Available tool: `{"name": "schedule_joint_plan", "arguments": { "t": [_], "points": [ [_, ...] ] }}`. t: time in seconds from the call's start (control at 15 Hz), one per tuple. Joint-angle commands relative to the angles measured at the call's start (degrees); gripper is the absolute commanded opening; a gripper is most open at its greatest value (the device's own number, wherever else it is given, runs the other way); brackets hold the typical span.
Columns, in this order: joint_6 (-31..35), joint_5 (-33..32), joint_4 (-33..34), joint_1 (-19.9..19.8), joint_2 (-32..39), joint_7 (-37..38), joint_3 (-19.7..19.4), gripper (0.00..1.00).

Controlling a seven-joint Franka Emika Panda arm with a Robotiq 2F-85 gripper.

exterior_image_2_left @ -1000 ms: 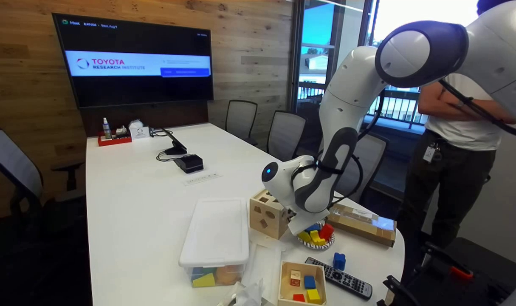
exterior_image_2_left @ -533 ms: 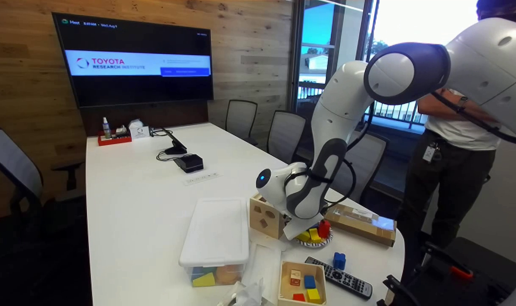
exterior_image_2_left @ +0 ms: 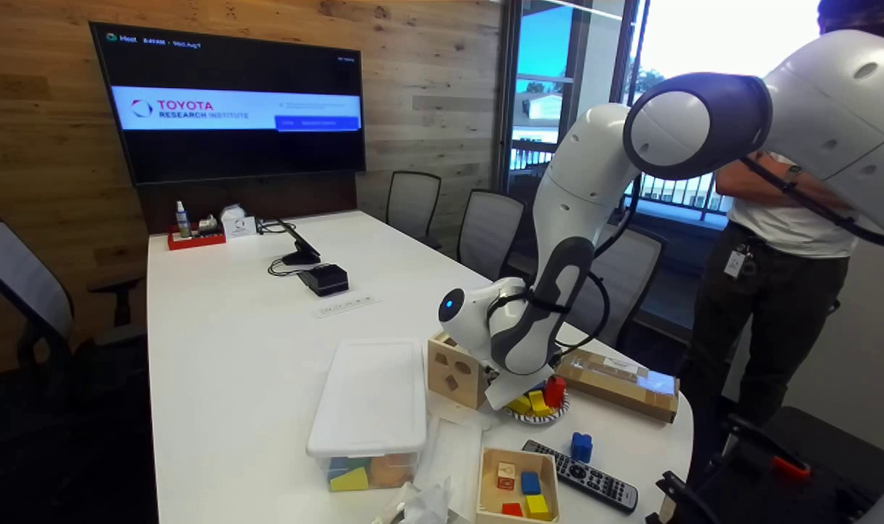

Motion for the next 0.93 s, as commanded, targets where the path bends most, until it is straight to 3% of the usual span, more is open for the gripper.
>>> {"name": "schedule_joint_plan", "arguments": {
  "t": [0.0,0.67,0.73,0.87],
  "points": [
    [0.68,1.01,-0.57,0.85,-0.81,-0.89,-0.86,1.0],
    [3.18,-0.97,-6.23,2.59,-10.58,0.23,-0.57,1.0],
    [1.51,0.41,-2.06,2.36,-6.4,-0.36,-0.59,1.0],
    [1.61,0.27,-3.18,2.65,-8.1,-0.3,-0.44,1.0]
  ]
}}
